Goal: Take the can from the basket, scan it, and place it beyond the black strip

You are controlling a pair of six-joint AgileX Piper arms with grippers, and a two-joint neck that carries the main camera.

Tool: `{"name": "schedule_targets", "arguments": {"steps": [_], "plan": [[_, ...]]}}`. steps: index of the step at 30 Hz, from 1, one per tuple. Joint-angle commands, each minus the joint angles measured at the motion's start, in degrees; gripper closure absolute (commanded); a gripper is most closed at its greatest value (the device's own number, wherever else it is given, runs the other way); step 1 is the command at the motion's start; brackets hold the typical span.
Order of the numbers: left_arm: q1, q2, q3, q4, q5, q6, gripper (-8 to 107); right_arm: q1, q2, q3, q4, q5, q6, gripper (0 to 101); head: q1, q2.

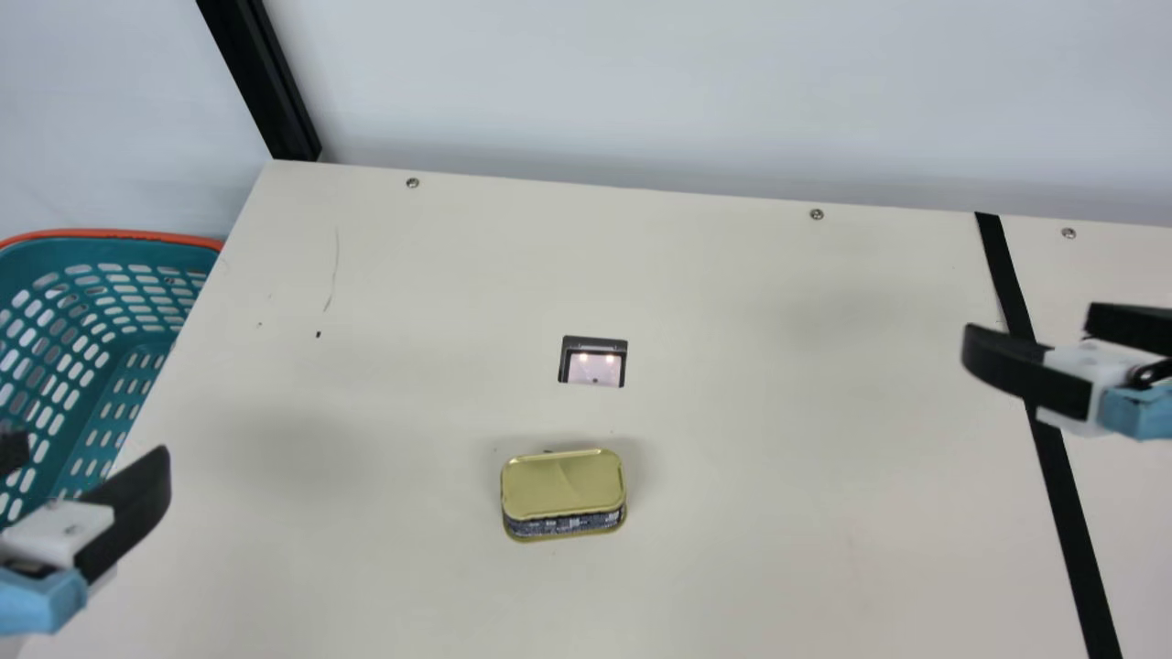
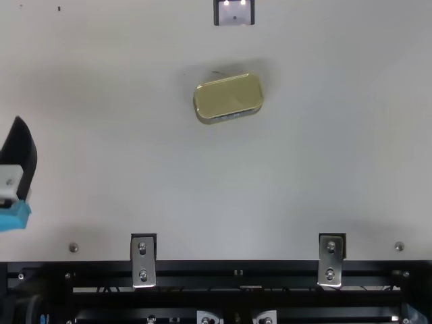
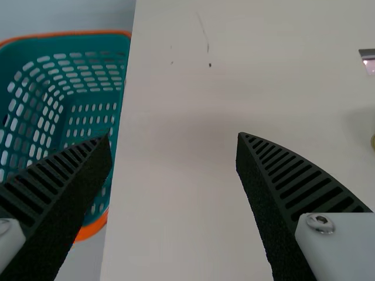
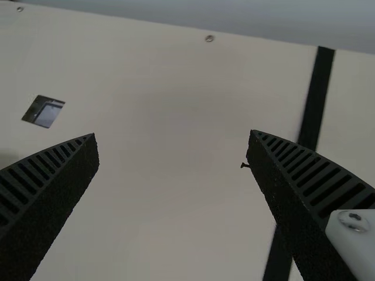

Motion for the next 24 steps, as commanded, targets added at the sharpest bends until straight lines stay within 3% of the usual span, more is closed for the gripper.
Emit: {"name": "schedule_targets", "arguments": {"steps": [1,13,24], "plan": [[0.0,0.0,0.0,0.0,0.0,0.0,9,0.91,0.97,0.68,0.69,0.32,-0.46,0,-0.48,-0.02],[-1.21,-0.14,0.92,3.05,-2.06,-2.04,9,6.48,4.52,4.51,0.45,0.13,-1.36,0,-0.48,-0.02],[-2.12,-4.07,10.31,11.11,-7.87,-6.64,9,8.97,6.88,6.05,-0.67,1.02,-3.93,0,-0.48,-0.02]]}}
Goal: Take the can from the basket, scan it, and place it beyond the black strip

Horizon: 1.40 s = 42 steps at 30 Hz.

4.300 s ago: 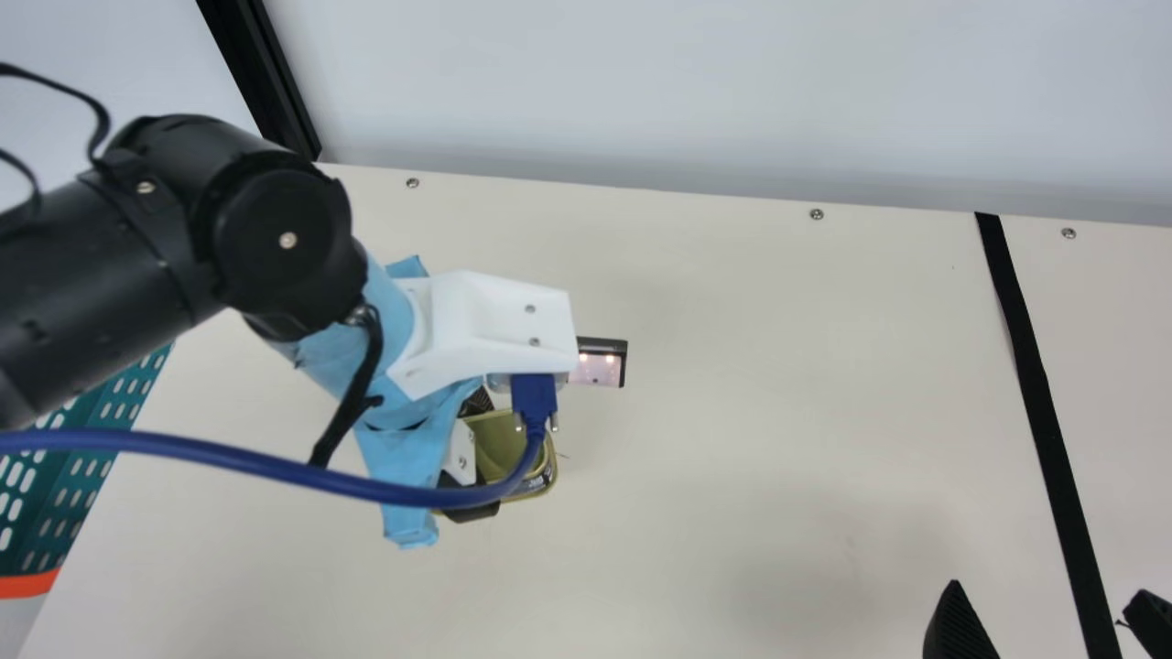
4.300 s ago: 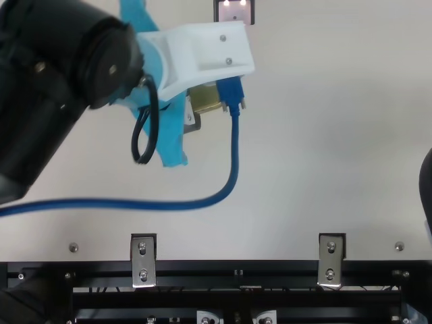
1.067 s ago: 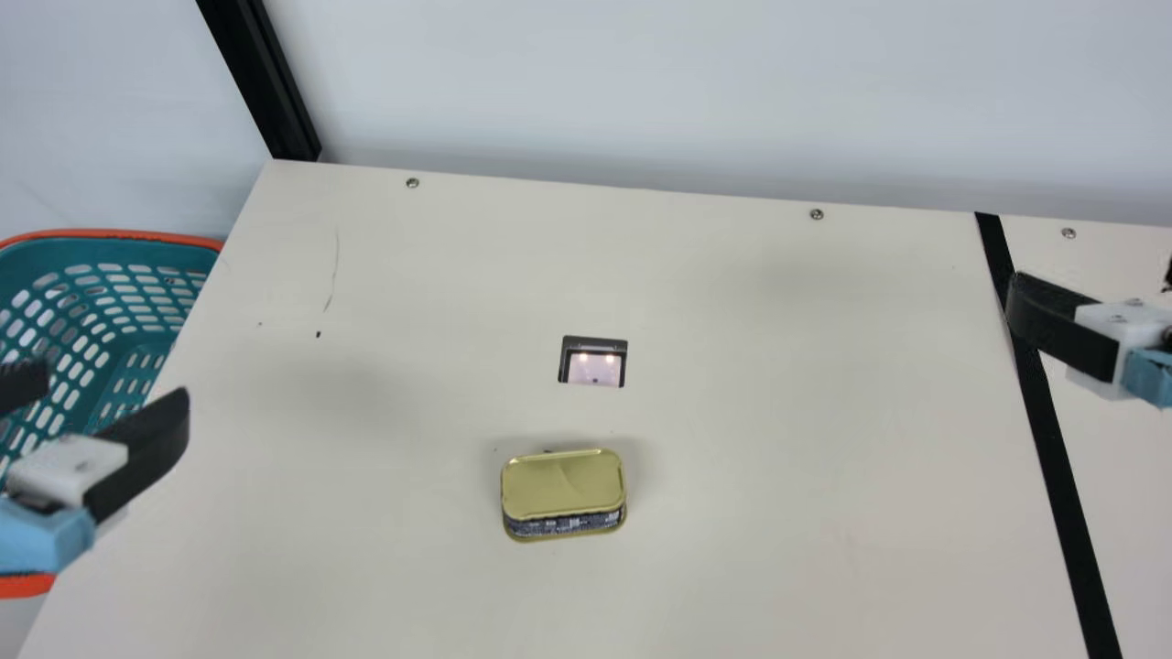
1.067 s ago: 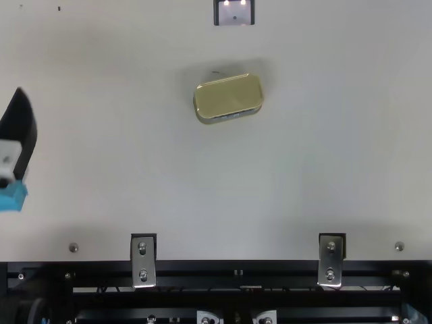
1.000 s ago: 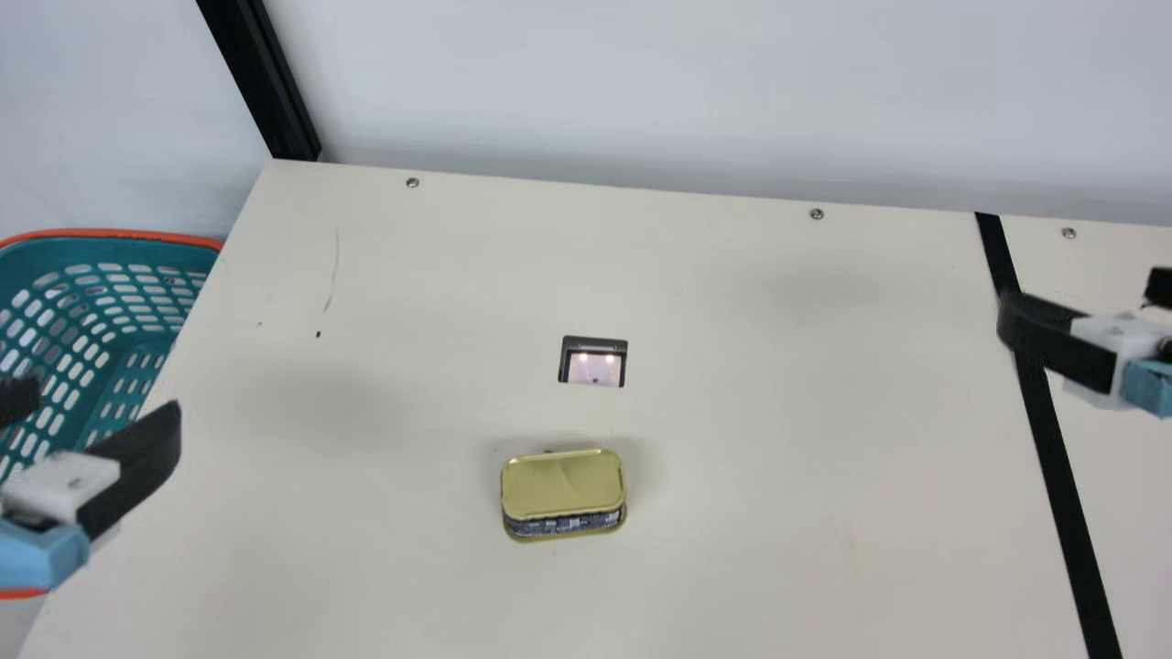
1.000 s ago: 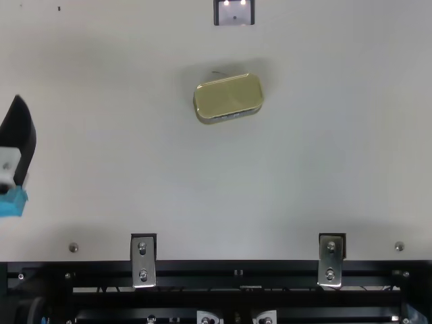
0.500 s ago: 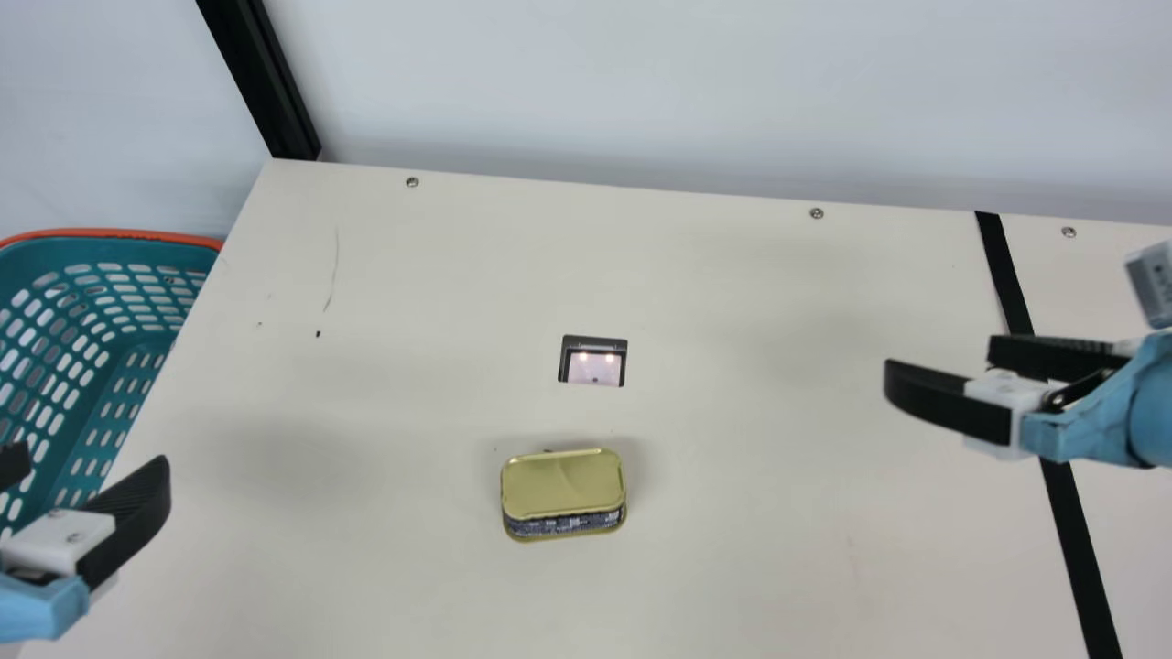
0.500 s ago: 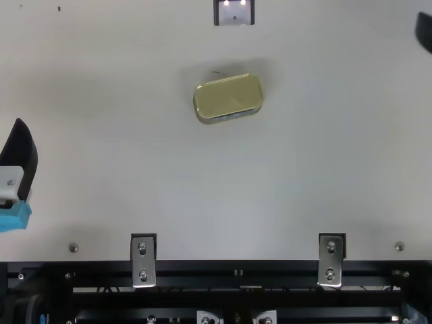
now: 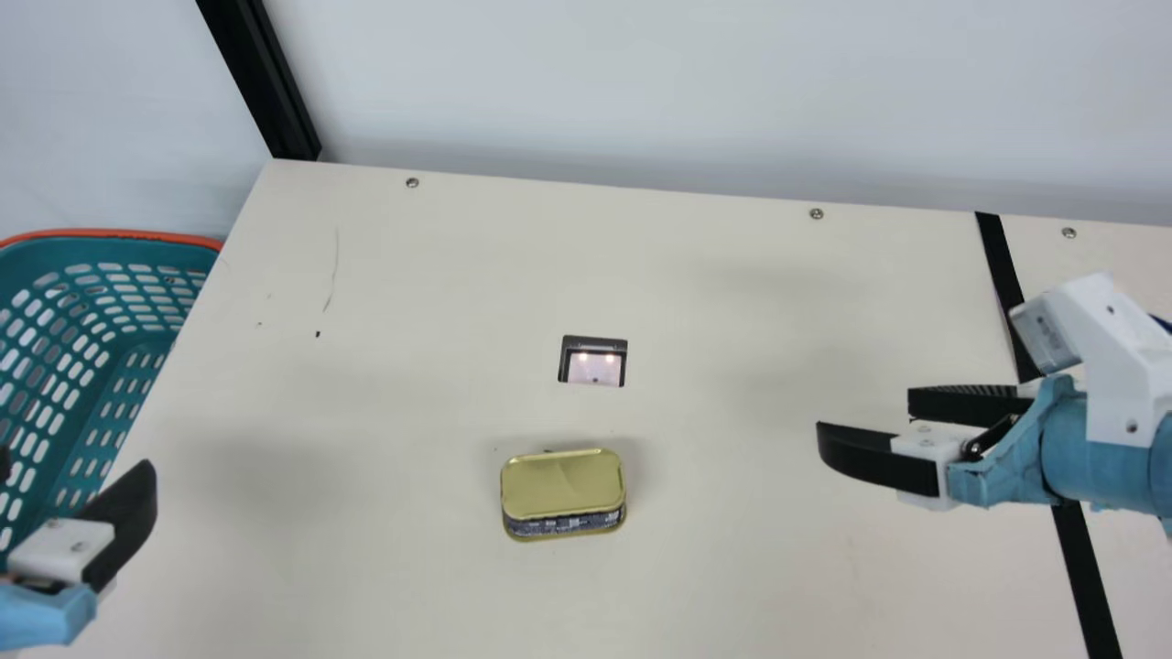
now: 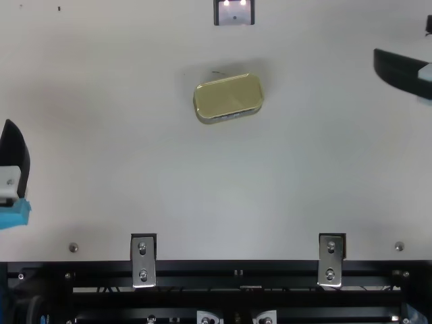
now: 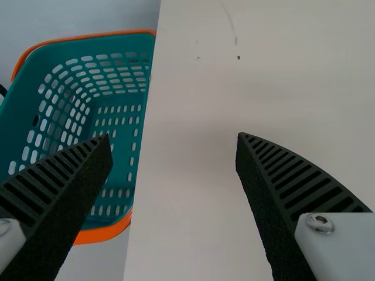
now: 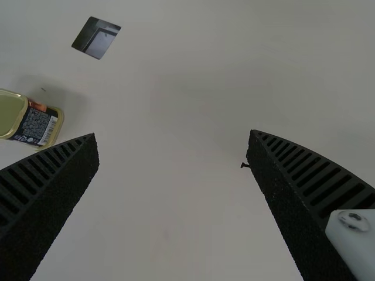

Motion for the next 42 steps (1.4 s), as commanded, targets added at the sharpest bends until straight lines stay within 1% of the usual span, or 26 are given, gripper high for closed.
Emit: {"name": "schedule_targets", "arguments": {"steps": [1,2,3,6,14,19,29,42], "plan": [[-0.1,-1.32,3.12,1.42,-0.3,-0.87,9,0.37,0.41,0.06,-0.22,0.53,-0.63,0,-0.48,-0.02],[-0.06,-2.0,4.26,1.9,-0.25,-1.28,9,0.61,0.68,0.1,-0.26,0.82,-1.04,0,-0.48,-0.02],[-0.02,-1.21,2.2,1.29,-0.34,-0.92,9,0.86,0.96,0.14,-0.26,1.17,-1.48,0,-0.48,-0.02],[-0.02,-2.0,4.23,1.8,-0.28,-1.2,9,1.6,1.78,0.2,-0.38,2.49,-2.81,0,-0.48,-0.02],[-0.02,-2.0,4.24,1.8,-0.31,-1.2,9,3.68,4.06,0.15,0.07,6.15,-6.65,0,-0.48,-0.02],[-0.02,-2.0,4.24,1.8,-0.31,-1.2,9,5.25,5.85,0.14,0.97,7.6,-8.69,0,-0.48,-0.02],[-0.02,-2.0,4.24,1.8,-0.31,-1.2,9,8.51,10.32,-0.19,4.54,8.18,-12.49,0,-0.48,-0.02],[-0.02,-2.0,4.24,1.8,-0.31,-1.2,9,11.24,14.86,-0.83,9.35,12.18,-17.64,0,-0.48,-0.02]]}}
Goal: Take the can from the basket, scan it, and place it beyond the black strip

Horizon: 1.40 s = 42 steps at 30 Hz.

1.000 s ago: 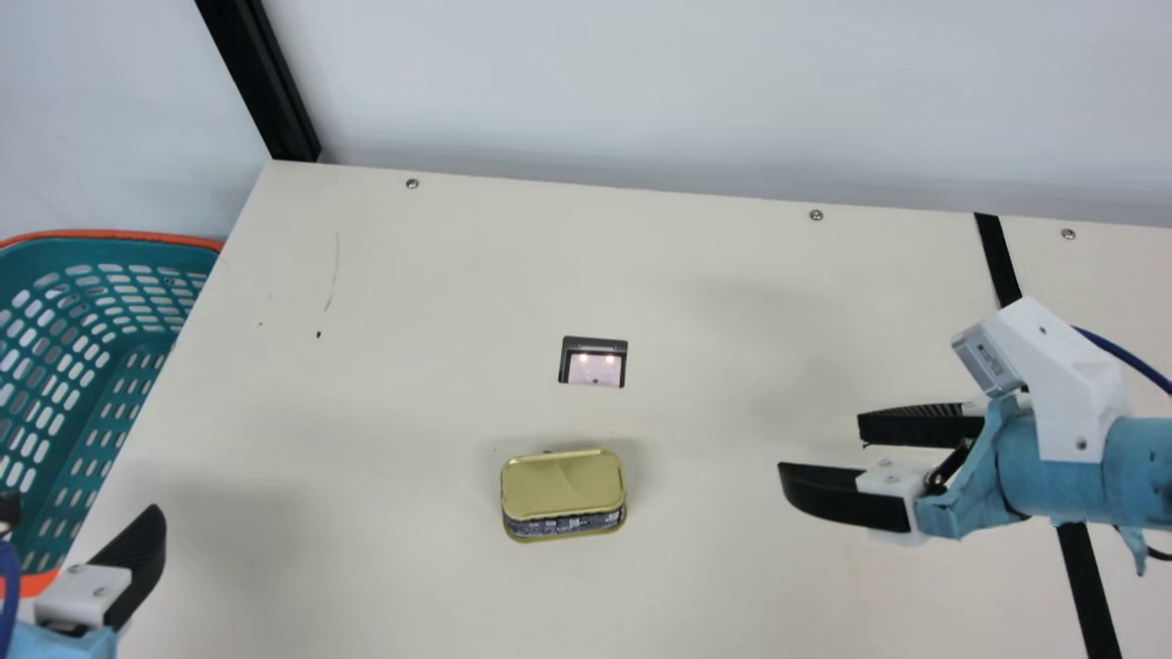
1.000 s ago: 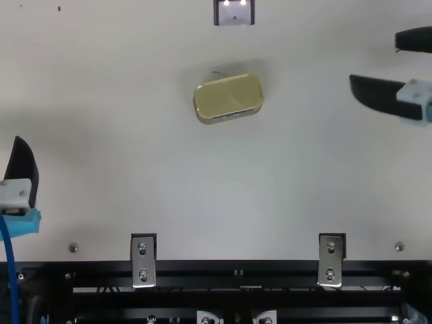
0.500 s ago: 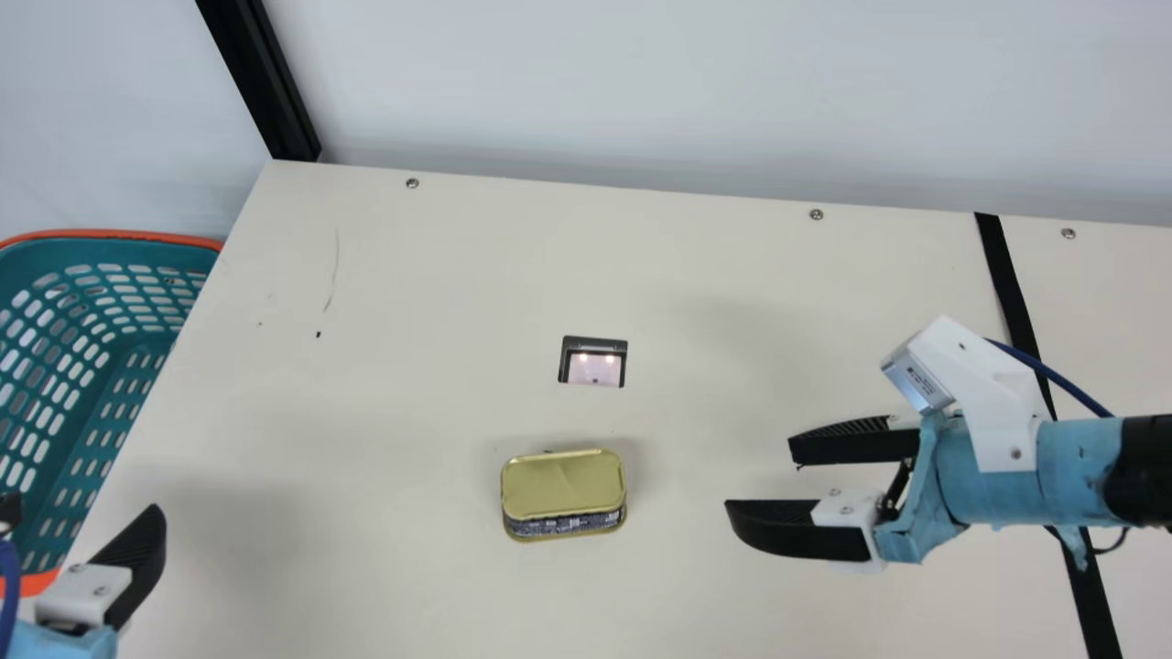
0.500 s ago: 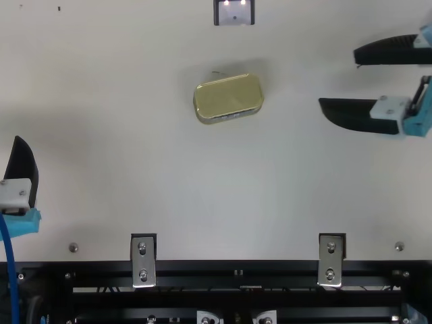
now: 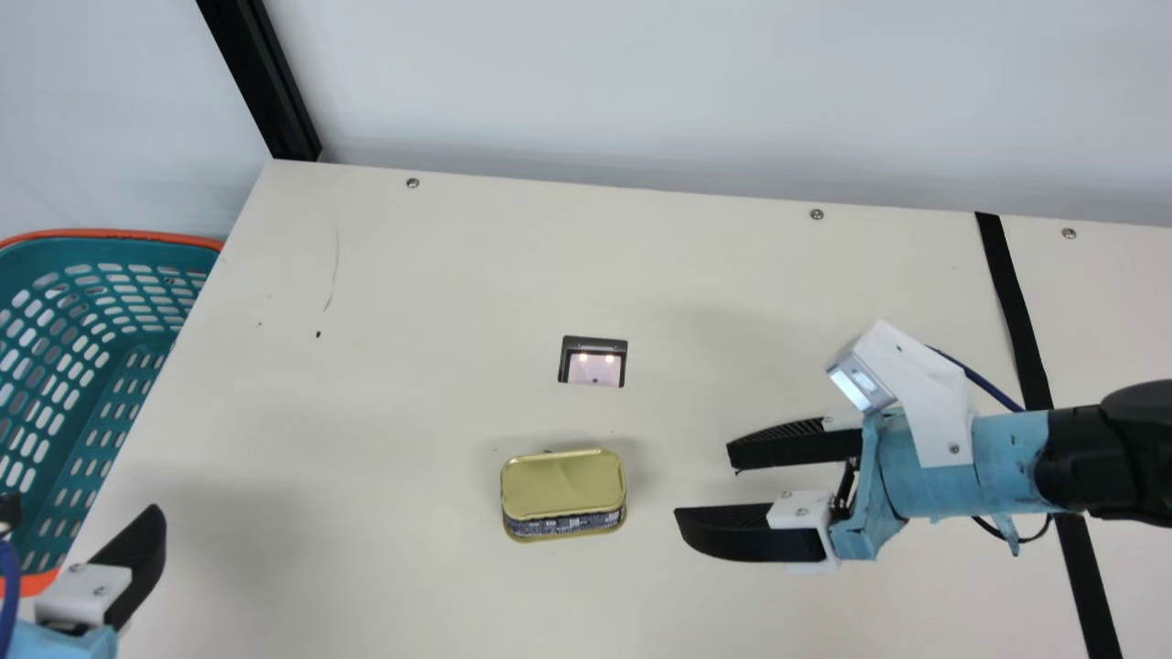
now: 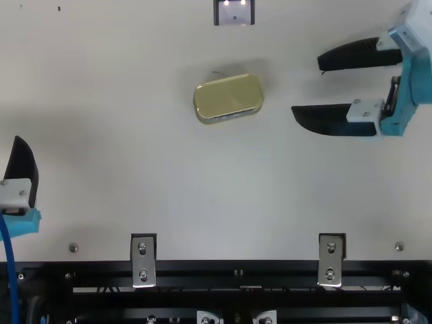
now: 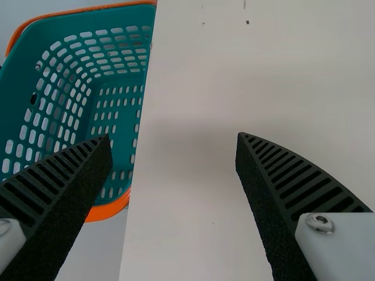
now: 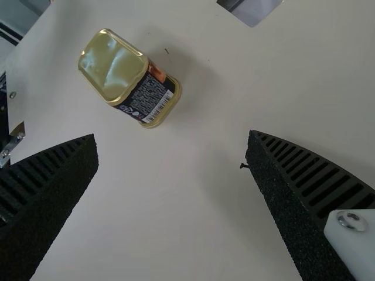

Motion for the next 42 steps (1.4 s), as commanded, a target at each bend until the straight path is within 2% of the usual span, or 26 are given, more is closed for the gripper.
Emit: {"name": "schedule_targets", "arguments": {"steps": [1,25,28,35,42], "plan": [[0.0,0.0,0.0,0.0,0.0,0.0,9,0.14,0.15,0.24,0.71,0.27,-0.78,0,-0.48,-0.02],[0.0,0.0,0.0,0.0,0.0,0.0,9,0.1,0.2,0.28,1.48,0.32,-1.34,0,-0.48,-0.02],[0.0,0.0,0.0,0.0,0.0,0.0,9,0.68,-0.37,-0.78,0.57,0.81,0.45,0,-0.48,-0.02],[0.0,0.0,0.0,0.0,0.0,0.0,9,4.44,-3.64,-4.32,-5.04,0.61,4.78,0,-0.48,-0.02],[0.0,0.0,0.0,0.0,0.0,0.0,9,11.91,-7.21,-11.6,-14.62,2.14,12.82,0,-0.48,-0.02]]}}
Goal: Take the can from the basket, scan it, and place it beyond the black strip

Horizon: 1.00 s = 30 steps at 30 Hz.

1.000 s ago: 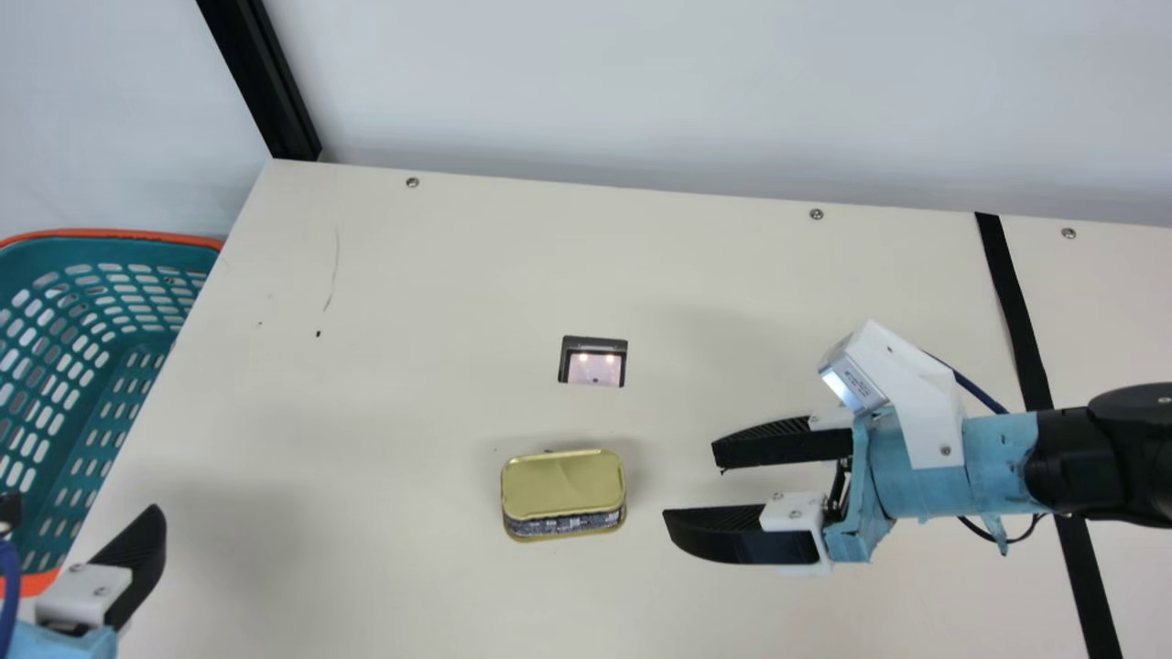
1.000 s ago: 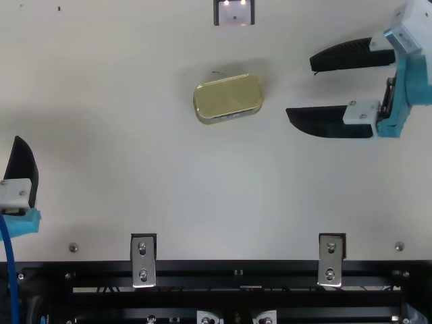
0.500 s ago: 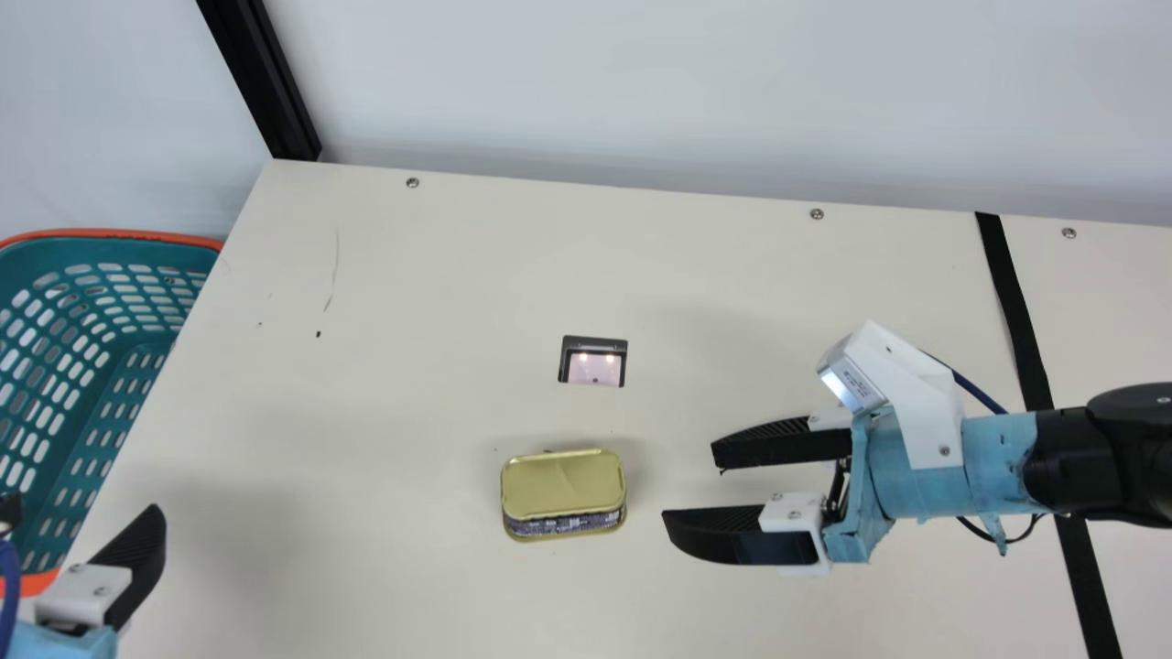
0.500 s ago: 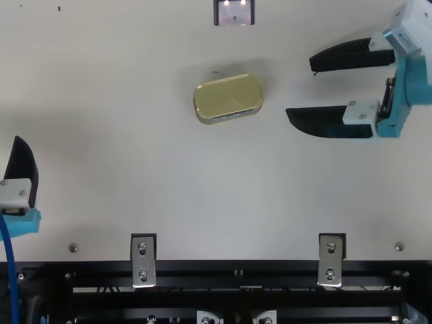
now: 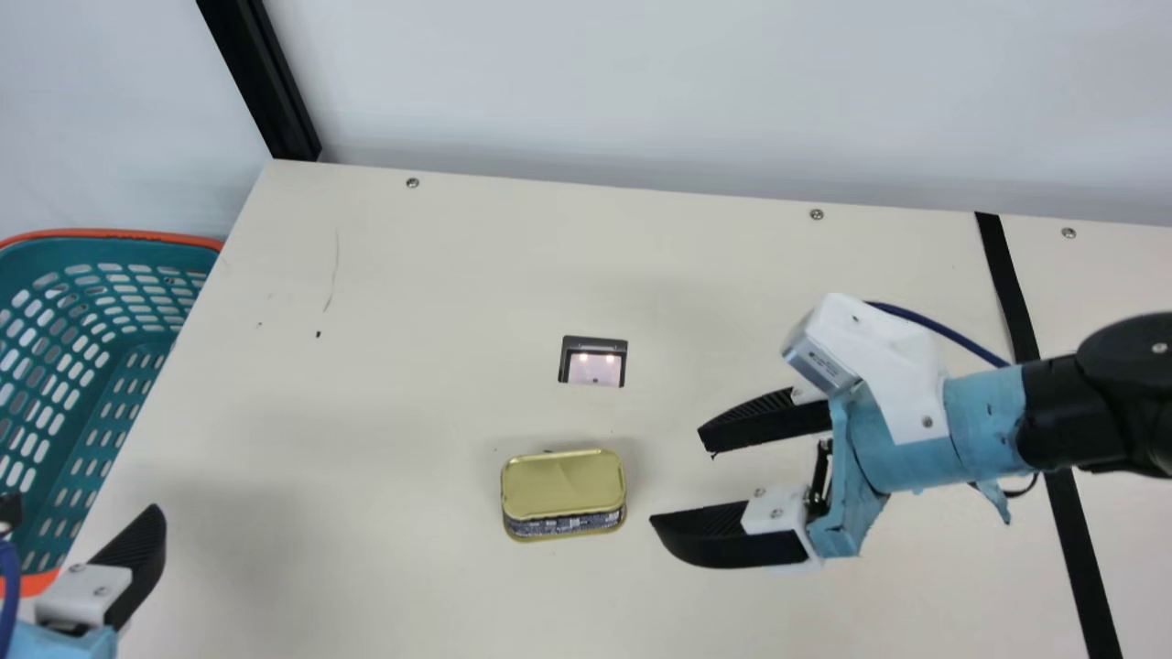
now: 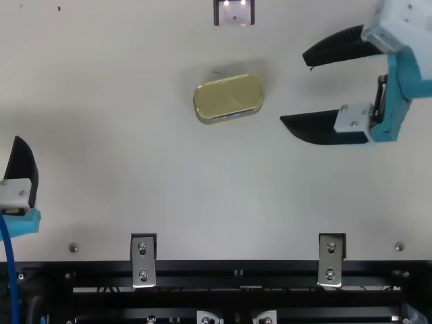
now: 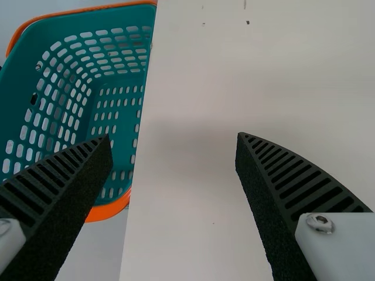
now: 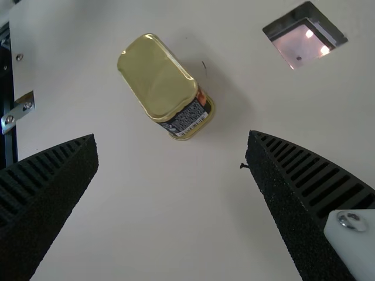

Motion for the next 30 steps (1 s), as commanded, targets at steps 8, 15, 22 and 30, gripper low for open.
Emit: {"name": "schedule_targets", "arguments": {"steps": [8,15,22,30], "plan": [[0.0,0.0,0.0,0.0,0.0,0.0,9,12.64,-0.54,-13.78,-15.39,3.82,11.67,0,-0.48,-0.02],[0.0,0.0,0.0,0.0,0.0,0.0,9,22.61,2.05,-21.66,-24.99,3.84,17.68,0,-0.48,-0.02],[0.0,0.0,0.0,0.0,0.0,0.0,9,30.33,5.29,-27.12,-33.63,3.84,21.71,0,-0.48,-0.02],[0.0,0.0,0.0,0.0,0.0,0.0,9,35.77,8.82,-30.74,-42.01,3.84,22.86,0,-0.48,-0.02]]}}
